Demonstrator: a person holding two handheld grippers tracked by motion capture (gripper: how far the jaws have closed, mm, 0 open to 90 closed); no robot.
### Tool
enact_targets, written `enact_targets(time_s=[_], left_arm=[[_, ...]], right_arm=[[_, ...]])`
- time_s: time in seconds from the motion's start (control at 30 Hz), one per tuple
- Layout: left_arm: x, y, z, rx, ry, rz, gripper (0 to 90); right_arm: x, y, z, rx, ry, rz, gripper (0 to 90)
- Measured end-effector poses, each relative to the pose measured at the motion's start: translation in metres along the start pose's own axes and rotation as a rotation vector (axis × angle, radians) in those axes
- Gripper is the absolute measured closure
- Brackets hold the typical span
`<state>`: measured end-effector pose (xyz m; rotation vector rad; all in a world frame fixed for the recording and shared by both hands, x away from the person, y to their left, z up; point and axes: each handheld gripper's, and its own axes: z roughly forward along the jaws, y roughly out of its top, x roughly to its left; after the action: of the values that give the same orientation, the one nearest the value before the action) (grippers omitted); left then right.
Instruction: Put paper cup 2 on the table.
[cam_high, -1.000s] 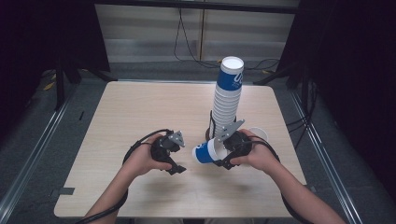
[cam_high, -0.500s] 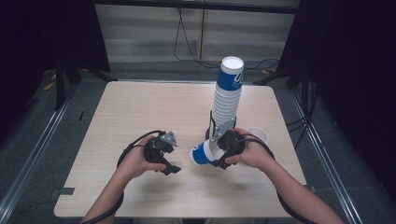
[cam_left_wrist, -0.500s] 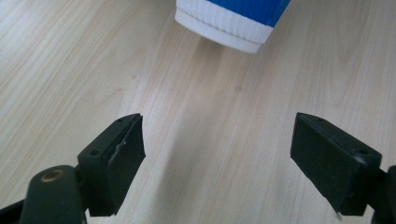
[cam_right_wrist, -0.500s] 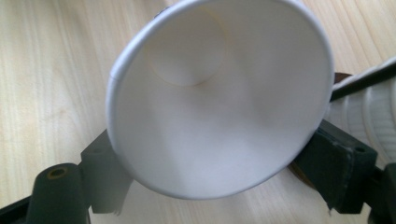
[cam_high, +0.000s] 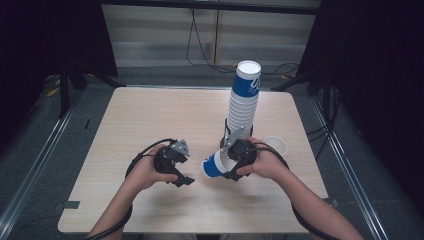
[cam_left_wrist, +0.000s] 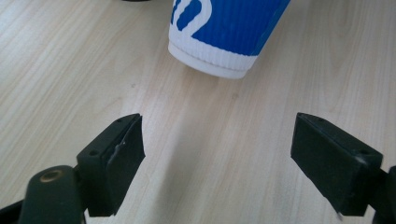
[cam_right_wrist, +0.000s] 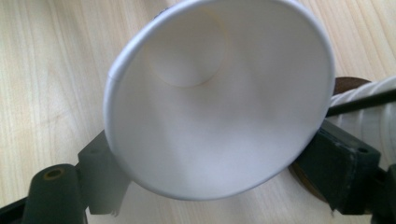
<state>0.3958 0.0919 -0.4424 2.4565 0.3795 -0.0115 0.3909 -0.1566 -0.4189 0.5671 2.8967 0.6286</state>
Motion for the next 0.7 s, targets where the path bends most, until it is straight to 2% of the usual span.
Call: enact_targets(time_s=[0.03,0.07,0.1,0.17,0.2,0.47,0.67,0.7], left_arm=[[0.001,0.0,0.0,0.004,0.001,0.006,17.3],[0.0,0.0,-0.001,-0.003,0.003,-0.007,17.3],[0.0,0.0,-0.001,-0.003,0.005,-0.005,17.3],[0.0,0.0,-0.001,-0.006,0.003,-0.003,17.4],[0.0,0.0,-0.002,-0.007,0.002,-0.003,17.4],[0.001,-0.002,0.0,-0.006,-0.006,-0.002,17.5],[0.001,-0.003,0.0,0.001,-0.009,-0.003,17.5],[0.002,-0.003,0.0,0.008,-0.01,0.007,17.6]], right_arm=[[0.0,0.002,0.001,0.004,-0.001,-0.005,16.6],[0.001,0.004,0.003,0.007,0.004,-0.016,16.5],[0.003,0.005,0.005,0.02,0.011,-0.009,16.2],[0.004,0.008,0.008,0.033,0.006,-0.042,16.1],[0.006,0.009,0.01,0.032,0.011,-0.041,16.1],[0.01,0.018,0.013,-0.007,0.012,-0.032,15.9],[0.013,0.018,0.017,-0.045,0.022,-0.02,14.7],[0.013,0.018,0.017,-0.058,0.023,-0.028,14.6]])
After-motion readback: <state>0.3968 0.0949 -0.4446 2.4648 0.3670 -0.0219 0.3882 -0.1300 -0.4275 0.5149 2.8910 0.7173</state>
